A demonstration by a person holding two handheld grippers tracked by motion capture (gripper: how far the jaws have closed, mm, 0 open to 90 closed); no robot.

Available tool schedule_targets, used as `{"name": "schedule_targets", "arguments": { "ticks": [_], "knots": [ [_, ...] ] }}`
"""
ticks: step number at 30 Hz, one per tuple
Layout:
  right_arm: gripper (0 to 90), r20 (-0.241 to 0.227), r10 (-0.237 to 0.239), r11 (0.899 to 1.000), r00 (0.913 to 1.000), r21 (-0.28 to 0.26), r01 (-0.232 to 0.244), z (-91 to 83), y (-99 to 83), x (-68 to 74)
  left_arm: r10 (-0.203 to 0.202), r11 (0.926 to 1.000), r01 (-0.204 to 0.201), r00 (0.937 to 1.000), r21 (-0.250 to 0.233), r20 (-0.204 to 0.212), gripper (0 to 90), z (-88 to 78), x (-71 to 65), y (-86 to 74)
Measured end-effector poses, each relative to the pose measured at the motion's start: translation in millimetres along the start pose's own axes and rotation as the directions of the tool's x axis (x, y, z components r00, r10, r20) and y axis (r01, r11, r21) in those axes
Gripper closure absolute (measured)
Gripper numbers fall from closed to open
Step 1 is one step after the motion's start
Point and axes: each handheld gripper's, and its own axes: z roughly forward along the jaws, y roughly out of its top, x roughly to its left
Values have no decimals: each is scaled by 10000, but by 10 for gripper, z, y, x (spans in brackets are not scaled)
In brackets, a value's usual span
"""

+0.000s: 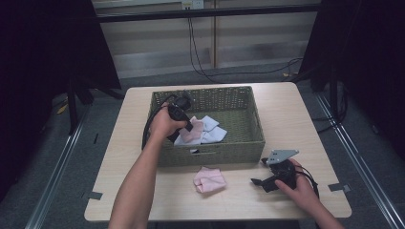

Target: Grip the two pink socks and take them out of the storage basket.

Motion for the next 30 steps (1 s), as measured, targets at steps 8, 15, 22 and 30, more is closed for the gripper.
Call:
{"name": "schedule_targets", "arguments": {
  "ticks": [8, 15, 22, 30],
  "knots": [
    [106, -12, -7, 10000, 10000, 4, 7, 0, -1, 1, -272, 9995, 273, 9996, -126, 119, 795, -212, 13, 0],
    [106, 10, -51, 10000, 10000, -30, 51, 1, -1, -2, -433, 9989, 436, 9988, -152, 226, 795, -393, -16, -4],
    [106, -19, -11, 10000, 10000, -6, 11, -1, 0, 0, -406, 9987, 420, 9981, -301, 456, 795, -578, -52, -23],
    [106, -16, -14, 10000, 10000, -6, 14, -1, -1, 1, -506, 9982, 519, 9977, -289, 440, 796, -668, -64, -54]
  ]
}}
